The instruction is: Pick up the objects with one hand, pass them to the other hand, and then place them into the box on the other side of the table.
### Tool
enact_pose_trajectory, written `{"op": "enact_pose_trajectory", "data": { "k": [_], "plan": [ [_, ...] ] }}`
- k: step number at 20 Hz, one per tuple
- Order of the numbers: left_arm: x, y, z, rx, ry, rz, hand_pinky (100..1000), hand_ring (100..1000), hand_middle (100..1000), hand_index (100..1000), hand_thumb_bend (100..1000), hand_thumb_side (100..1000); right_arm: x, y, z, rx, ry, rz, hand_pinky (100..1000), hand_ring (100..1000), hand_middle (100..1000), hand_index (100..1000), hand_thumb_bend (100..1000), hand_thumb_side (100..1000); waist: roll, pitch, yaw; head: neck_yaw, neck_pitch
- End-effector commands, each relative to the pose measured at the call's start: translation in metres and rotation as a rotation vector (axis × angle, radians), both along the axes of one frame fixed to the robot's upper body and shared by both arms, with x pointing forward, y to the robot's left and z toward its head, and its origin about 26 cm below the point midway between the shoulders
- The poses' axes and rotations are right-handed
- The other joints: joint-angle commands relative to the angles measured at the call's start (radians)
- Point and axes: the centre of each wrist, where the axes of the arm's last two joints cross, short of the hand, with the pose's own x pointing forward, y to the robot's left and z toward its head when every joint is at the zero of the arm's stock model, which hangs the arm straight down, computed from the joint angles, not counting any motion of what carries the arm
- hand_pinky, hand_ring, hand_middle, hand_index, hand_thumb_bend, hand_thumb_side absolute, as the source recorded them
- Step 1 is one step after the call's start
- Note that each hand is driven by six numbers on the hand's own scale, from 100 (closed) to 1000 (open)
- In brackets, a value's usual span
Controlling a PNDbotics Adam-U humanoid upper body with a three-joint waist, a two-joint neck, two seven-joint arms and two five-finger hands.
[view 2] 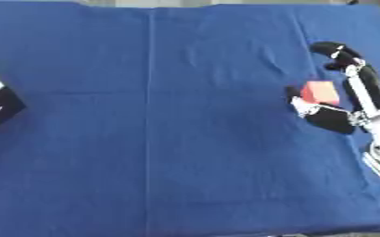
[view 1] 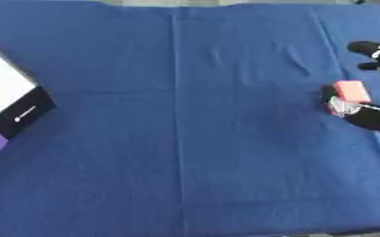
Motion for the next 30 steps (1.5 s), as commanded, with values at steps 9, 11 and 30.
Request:
{"op": "enact_pose_trajectory", "data": {
  "k": [9,11,30],
  "plan": [
    [-0.005,0.005,0.01,0.046,-0.031,0.035,944,728,616,714,100,529,-0.007,-0.023,0.04,-0.314,0.247,0.044,897,995,894,903,450,240,0.003,-0.004,0.002,-0.02,-0.034],
    [-0.005,0.005,0.01,0.049,-0.031,0.036,944,729,617,714,100,527,-0.008,-0.025,0.043,-0.343,0.28,0.037,908,997,894,903,463,222,0.003,-0.001,0.003,-0.022,-0.039],
    [-0.006,0.005,0.01,0.063,-0.035,0.047,942,732,621,714,100,521,-0.006,-0.031,0.068,-0.421,0.395,-0.073,950,988,894,901,462,100,-0.003,0.03,0.028,-0.057,-0.066]
  ]
}}
